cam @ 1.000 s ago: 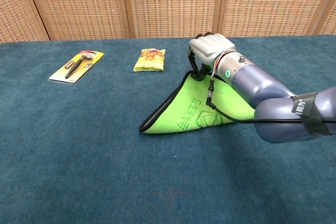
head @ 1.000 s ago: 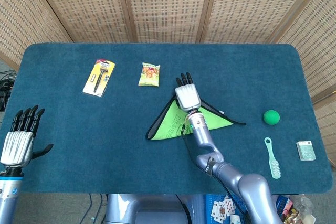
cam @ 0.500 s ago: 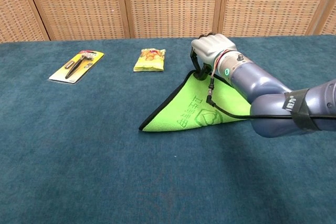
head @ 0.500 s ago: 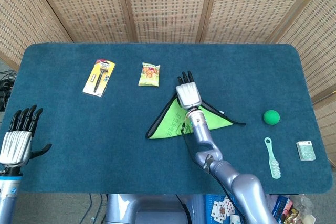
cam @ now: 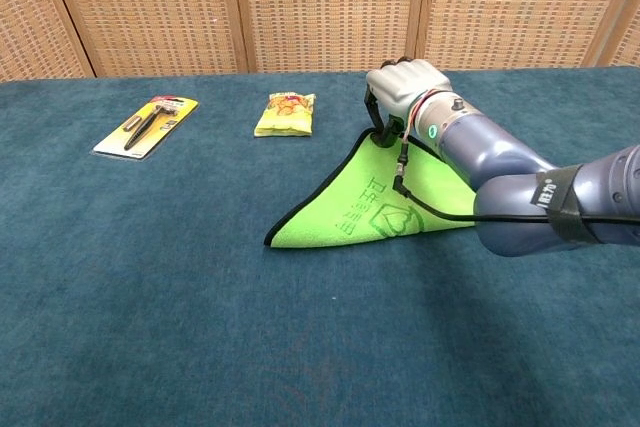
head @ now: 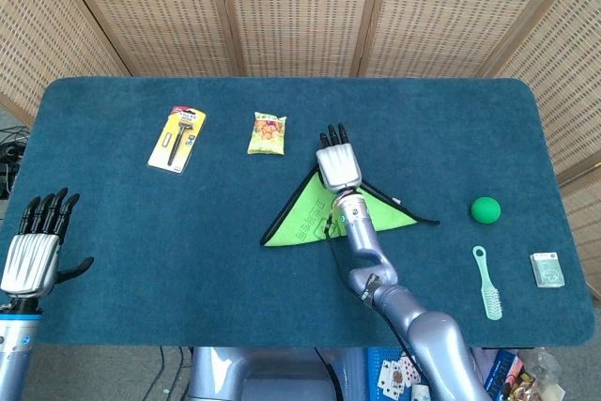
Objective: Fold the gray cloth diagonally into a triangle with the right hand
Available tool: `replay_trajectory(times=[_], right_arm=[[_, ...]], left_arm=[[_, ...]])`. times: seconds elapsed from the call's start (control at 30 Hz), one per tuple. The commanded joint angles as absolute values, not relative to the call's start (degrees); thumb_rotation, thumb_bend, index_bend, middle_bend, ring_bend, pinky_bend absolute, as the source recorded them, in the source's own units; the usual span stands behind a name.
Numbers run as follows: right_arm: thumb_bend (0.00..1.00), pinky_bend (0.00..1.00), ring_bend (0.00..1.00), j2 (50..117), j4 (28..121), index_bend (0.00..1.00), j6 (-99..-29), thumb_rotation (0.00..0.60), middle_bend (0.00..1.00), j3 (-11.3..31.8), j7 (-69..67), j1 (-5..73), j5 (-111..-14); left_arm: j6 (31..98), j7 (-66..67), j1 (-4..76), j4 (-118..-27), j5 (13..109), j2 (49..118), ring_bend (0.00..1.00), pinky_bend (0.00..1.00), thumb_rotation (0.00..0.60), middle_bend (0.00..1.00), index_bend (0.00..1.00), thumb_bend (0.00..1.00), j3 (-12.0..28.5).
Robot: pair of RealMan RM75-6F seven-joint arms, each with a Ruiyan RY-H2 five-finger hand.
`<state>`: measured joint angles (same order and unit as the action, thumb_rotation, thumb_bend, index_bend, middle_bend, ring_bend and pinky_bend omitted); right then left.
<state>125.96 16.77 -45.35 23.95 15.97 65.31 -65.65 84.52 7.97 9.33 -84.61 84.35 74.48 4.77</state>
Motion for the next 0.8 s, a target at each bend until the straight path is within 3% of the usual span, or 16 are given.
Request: replay_trajectory(times=[0.03,0.8], right_arm=[[0.52,0.00,0.00,125.99,16.42,0.65,-45.18,0.600,0.21,23.95,15.79,65.47,-65.62],[0.52,0.00,0.00,126.00,14.33,0.65,-43.24,0.600,0.21,24.16,15.37,66.07,-64.90]], left_arm=[[84.51,7.98,9.33,-84.61,84.36,74.50,0.00,0.00,0.600,0.00,0.00,0.16,4.73],[84.66,8.21,9.29,-84.80,84.38,74.45,0.00,0.00,0.600,0.00,0.00,0.16,4.63]])
